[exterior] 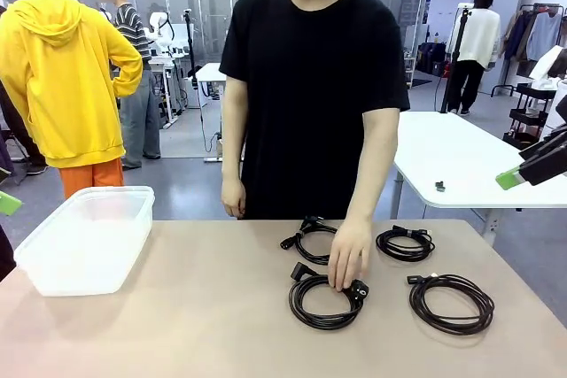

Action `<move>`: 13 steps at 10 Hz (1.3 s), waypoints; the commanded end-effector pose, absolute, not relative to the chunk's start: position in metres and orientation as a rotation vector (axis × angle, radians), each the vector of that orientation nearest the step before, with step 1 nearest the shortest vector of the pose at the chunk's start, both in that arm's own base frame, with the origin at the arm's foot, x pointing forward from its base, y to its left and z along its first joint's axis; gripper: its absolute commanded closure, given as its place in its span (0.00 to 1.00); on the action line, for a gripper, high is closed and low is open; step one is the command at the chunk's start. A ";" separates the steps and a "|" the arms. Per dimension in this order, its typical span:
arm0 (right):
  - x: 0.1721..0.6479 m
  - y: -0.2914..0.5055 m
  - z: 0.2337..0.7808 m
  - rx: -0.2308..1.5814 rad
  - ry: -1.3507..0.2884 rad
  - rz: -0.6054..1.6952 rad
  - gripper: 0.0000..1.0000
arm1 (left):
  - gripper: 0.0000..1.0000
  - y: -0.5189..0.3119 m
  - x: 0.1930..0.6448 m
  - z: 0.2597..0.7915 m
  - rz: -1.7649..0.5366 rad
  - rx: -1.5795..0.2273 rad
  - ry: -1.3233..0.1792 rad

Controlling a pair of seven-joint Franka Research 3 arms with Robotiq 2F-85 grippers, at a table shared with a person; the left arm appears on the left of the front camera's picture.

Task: Organize and store the cables.
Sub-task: Place the Power Cable into the Organizing box.

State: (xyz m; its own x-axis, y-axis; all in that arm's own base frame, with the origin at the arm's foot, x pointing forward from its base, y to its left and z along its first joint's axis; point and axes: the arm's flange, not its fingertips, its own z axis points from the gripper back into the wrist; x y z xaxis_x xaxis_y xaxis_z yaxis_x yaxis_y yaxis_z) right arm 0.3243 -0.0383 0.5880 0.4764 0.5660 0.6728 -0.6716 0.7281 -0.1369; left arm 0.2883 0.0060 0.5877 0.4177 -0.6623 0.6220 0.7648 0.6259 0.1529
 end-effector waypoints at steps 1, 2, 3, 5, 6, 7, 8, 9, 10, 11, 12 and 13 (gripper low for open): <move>0.326 -0.039 0.589 0.157 -0.762 0.762 0.00 | 0.00 0.004 0.289 0.587 -0.910 -0.172 -0.700; 0.326 -0.039 0.589 0.157 -0.762 0.762 0.00 | 0.00 0.004 0.289 0.587 -0.910 -0.172 -0.700; 0.326 -0.039 0.589 0.157 -0.762 0.762 0.00 | 0.00 0.004 0.289 0.587 -0.910 -0.172 -0.700; 0.326 -0.039 0.589 0.157 -0.762 0.762 0.00 | 0.00 0.004 0.289 0.587 -0.910 -0.172 -0.700; 0.326 -0.039 0.589 0.157 -0.762 0.762 0.00 | 0.00 0.004 0.289 0.587 -0.910 -0.172 -0.700; 0.326 -0.039 0.589 0.157 -0.762 0.762 0.00 | 0.00 0.004 0.289 0.587 -0.910 -0.172 -0.700; 0.326 -0.039 0.589 0.157 -0.762 0.762 0.00 | 0.00 0.004 0.289 0.587 -0.910 -0.172 -0.700; 0.326 -0.039 0.589 0.157 -0.762 0.762 0.00 | 0.00 0.004 0.289 0.587 -0.910 -0.172 -0.700; 0.326 -0.039 0.589 0.157 -0.762 0.762 0.00 | 0.00 0.004 0.289 0.587 -0.910 -0.172 -0.700; 0.326 -0.039 0.589 0.157 -0.762 0.762 0.00 | 0.00 0.004 0.289 0.587 -0.910 -0.172 -0.700; 0.326 -0.039 0.589 0.157 -0.762 0.762 0.00 | 0.00 0.004 0.289 0.587 -0.910 -0.172 -0.700; 0.326 -0.039 0.589 0.157 -0.762 0.762 0.00 | 0.00 0.004 0.289 0.587 -0.910 -0.172 -0.700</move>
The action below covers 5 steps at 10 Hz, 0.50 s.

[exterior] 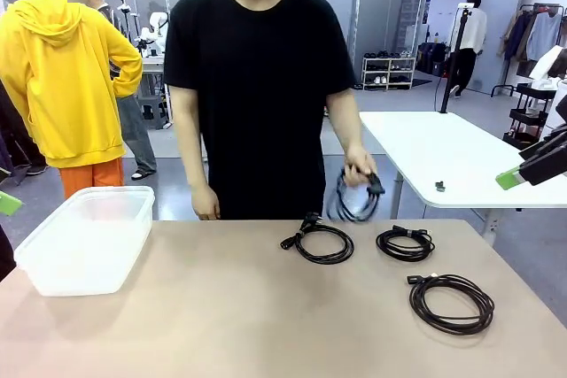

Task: Organize and store the cables.
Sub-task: Place the Power Cable into the Organizing box.

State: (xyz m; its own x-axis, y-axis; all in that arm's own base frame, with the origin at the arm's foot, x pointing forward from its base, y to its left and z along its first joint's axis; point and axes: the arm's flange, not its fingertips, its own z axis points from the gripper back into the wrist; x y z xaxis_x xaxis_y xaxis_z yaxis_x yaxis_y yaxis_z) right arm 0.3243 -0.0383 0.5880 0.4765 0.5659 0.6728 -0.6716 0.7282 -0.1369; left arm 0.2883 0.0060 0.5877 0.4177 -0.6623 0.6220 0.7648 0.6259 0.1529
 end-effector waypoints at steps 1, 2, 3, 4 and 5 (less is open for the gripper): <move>0.326 -0.039 0.589 0.157 -0.762 0.762 0.00 | 0.00 0.004 0.289 0.587 -0.910 -0.172 -0.700; 0.326 -0.039 0.589 0.157 -0.762 0.762 0.00 | 0.00 0.004 0.289 0.587 -0.910 -0.172 -0.700; 0.326 -0.039 0.589 0.157 -0.762 0.762 0.00 | 0.00 0.004 0.289 0.587 -0.910 -0.172 -0.700; 0.326 -0.039 0.589 0.157 -0.762 0.762 0.00 | 0.00 0.004 0.289 0.587 -0.910 -0.172 -0.700; 0.326 -0.039 0.589 0.157 -0.762 0.762 0.00 | 0.00 0.004 0.289 0.587 -0.910 -0.172 -0.700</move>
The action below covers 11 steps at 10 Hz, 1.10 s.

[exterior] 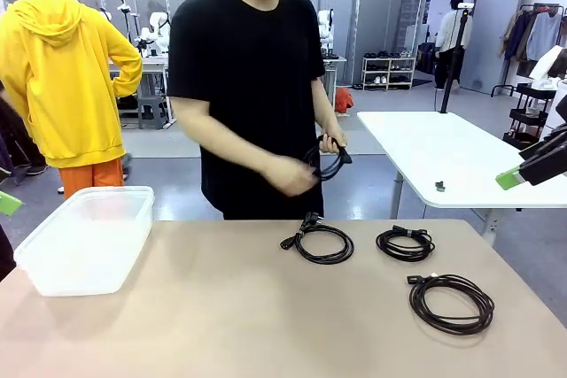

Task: Organize and store the cables.
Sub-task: Place the Power Cable into the Organizing box.

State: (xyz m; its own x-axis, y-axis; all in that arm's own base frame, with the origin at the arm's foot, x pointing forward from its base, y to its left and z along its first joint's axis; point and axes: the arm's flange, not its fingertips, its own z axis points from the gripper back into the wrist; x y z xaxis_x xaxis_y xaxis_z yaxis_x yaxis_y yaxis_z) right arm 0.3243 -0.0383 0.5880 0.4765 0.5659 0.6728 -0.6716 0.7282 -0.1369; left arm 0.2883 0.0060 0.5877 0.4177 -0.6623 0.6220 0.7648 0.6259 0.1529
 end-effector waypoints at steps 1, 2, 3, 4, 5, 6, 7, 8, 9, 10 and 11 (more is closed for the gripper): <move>0.326 -0.039 0.589 0.157 -0.762 0.762 0.00 | 0.00 0.004 0.289 0.587 -0.910 -0.172 -0.700; 0.326 -0.039 0.589 0.157 -0.762 0.762 0.00 | 0.00 0.004 0.289 0.587 -0.910 -0.172 -0.700; 0.326 -0.039 0.589 0.157 -0.762 0.762 0.00 | 0.00 0.004 0.289 0.587 -0.910 -0.172 -0.700; 0.326 -0.039 0.589 0.157 -0.762 0.762 0.00 | 0.00 0.004 0.289 0.587 -0.910 -0.172 -0.700; 0.326 -0.039 0.589 0.157 -0.762 0.762 0.00 | 0.00 0.004 0.289 0.587 -0.910 -0.172 -0.700; 0.326 -0.039 0.589 0.157 -0.762 0.762 0.00 | 0.00 0.004 0.289 0.587 -0.910 -0.172 -0.700; 0.326 -0.039 0.589 0.157 -0.762 0.762 0.00 | 0.00 0.004 0.289 0.587 -0.910 -0.172 -0.700; 0.326 -0.039 0.589 0.157 -0.762 0.762 0.00 | 0.00 0.004 0.289 0.587 -0.910 -0.172 -0.700; 0.326 -0.039 0.589 0.157 -0.762 0.762 0.00 | 0.00 0.004 0.289 0.587 -0.910 -0.172 -0.700; 0.326 -0.039 0.589 0.157 -0.762 0.762 0.00 | 0.00 0.006 0.288 0.588 -0.900 -0.163 -0.702; 0.326 -0.039 0.589 0.157 -0.762 0.762 0.00 | 0.00 -0.028 0.302 0.588 -0.921 -0.128 -0.663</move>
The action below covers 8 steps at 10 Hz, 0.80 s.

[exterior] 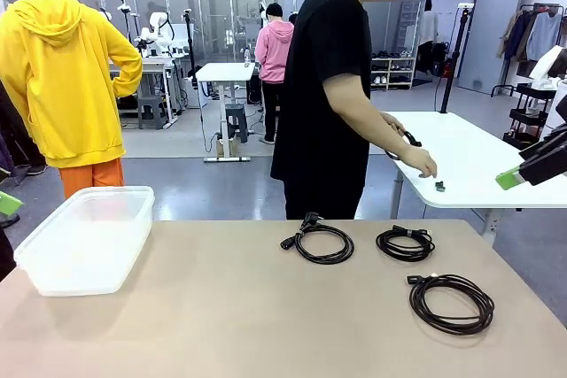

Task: Organize and store the cables.
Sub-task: Place the Power Cable into the Organizing box.

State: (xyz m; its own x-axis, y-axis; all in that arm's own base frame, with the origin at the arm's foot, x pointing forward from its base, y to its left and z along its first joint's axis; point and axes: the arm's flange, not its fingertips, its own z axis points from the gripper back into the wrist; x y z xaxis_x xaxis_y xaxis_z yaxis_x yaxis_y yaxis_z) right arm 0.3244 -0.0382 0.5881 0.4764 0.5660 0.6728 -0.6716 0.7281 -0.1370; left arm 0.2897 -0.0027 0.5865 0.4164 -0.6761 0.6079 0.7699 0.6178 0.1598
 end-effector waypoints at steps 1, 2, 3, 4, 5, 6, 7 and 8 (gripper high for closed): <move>0.326 -0.039 0.589 0.157 -0.762 0.762 0.00 | 0.00 -0.061 0.315 0.586 -0.970 -0.154 -0.636; 0.326 -0.039 0.589 0.157 -0.762 0.762 0.00 | 0.00 -0.097 0.331 0.582 -0.983 -0.131 -0.604; 0.326 -0.039 0.589 0.157 -0.762 0.762 0.00 | 0.00 -0.128 0.342 0.577 -0.976 -0.088 -0.575; 0.326 -0.039 0.589 0.157 -0.762 0.762 0.00 | 0.00 -0.159 0.351 0.571 -1.002 -0.108 -0.545; 0.326 -0.039 0.589 0.157 -0.762 0.762 0.00 | 0.00 -0.187 0.361 0.562 -0.982 -0.057 -0.543; 0.326 -0.039 0.589 0.157 -0.762 0.762 0.00 | 0.00 -0.212 0.373 0.553 -0.961 -0.038 -0.531; 0.326 -0.039 0.589 0.157 -0.762 0.762 0.00 | 0.00 -0.225 0.380 0.546 -0.950 -0.035 -0.520; 0.326 -0.039 0.589 0.157 -0.762 0.762 0.00 | 0.00 -0.229 0.383 0.546 -0.939 -0.054 -0.522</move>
